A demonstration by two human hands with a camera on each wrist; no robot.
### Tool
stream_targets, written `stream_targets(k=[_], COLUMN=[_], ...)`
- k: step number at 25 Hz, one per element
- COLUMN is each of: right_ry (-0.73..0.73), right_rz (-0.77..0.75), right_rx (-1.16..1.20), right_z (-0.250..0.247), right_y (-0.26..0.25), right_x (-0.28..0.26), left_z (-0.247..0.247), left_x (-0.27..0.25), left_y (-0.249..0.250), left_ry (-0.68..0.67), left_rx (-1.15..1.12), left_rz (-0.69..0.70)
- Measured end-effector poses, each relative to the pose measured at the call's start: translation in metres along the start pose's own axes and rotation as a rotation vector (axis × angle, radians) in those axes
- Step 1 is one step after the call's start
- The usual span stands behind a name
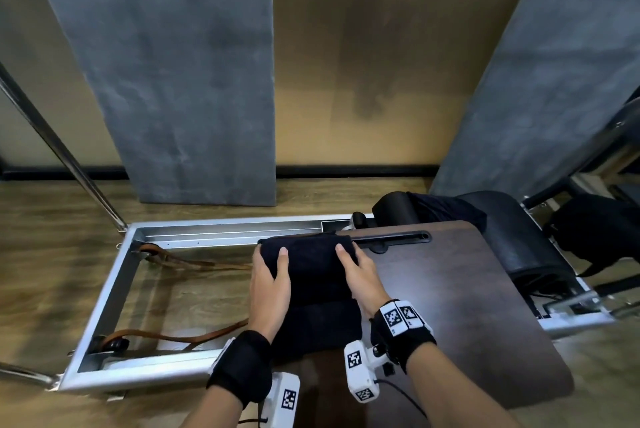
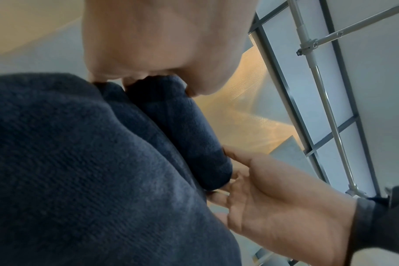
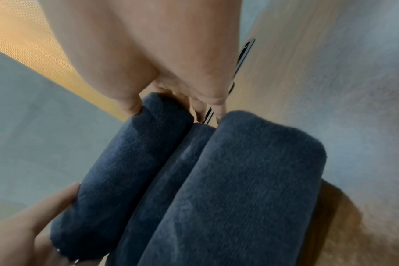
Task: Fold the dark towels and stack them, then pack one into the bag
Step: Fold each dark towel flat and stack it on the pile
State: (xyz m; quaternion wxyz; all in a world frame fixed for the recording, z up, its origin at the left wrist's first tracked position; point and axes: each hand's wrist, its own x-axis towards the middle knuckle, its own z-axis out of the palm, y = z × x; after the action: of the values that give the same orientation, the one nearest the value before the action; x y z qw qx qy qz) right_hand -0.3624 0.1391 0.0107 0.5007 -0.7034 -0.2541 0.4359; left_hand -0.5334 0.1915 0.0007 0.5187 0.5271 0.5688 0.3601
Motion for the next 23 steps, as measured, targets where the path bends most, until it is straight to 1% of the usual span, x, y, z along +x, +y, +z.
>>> stream_targets(k=[2, 4, 7, 8, 9, 10, 11, 12, 13, 15, 16, 17, 19, 23], right_ry=[0.001, -0.004, -0.010, -0.011, -0.009, -0.002, 0.006, 0.020, 0.033, 0.047, 0.045, 0.039, 0.033, 0.042], right_rz=[0.012, 0.011, 0.006, 0.007, 0.008, 0.003, -0.011, -0.030, -0.043, -0.031, -0.014, 0.005, 0.038, 0.056], right_rx=[0.001, -0.018, -0.003, 0.002, 0.007, 0.013, 0.008, -0.009, -0.029, -0.059, -0.071, -0.075, -0.074, -0.077], right_z=[-0.006, -0.012, -0.029, -0.035, -0.046, -0.059, -0.075, -0.094, -0.116, -0.165, -0.192, -0.213, -0.270, -0.378], right_y=[0.000, -0.003, -0.008, -0.010, -0.013, -0.014, -0.014, -0.014, -0.011, -0.002, 0.003, 0.008, 0.019, 0.044], right_x=[-0.001, -0.005, -0.014, -0.018, -0.022, -0.026, -0.030, -0.034, -0.038, -0.046, -0.051, -0.055, -0.066, -0.082], left_z=[-0.004, -0.005, 0.004, 0.010, 0.019, 0.031, 0.047, 0.065, 0.086, 0.134, 0.159, 0.179, 0.231, 0.328], left_x=[-0.001, -0.008, -0.024, -0.030, -0.037, -0.045, -0.053, -0.061, -0.070, -0.089, -0.099, -0.106, -0.130, -0.184], left_y=[0.004, 0.013, 0.034, 0.041, 0.048, 0.053, 0.057, 0.060, 0.062, 0.063, 0.062, 0.059, 0.058, 0.066], left_ry=[0.034, 0.125, 0.314, 0.360, 0.374, 0.351, 0.294, 0.201, 0.083, -0.166, -0.265, -0.336, -0.421, -0.513], left_rx=[0.012, 0.092, 0.219, 0.246, 0.255, 0.245, 0.223, 0.196, 0.174, 0.168, 0.188, 0.220, 0.278, 0.301], left_rz=[0.016, 0.091, 0.327, 0.409, 0.482, 0.545, 0.586, 0.597, 0.586, 0.523, 0.485, 0.453, 0.403, 0.314])
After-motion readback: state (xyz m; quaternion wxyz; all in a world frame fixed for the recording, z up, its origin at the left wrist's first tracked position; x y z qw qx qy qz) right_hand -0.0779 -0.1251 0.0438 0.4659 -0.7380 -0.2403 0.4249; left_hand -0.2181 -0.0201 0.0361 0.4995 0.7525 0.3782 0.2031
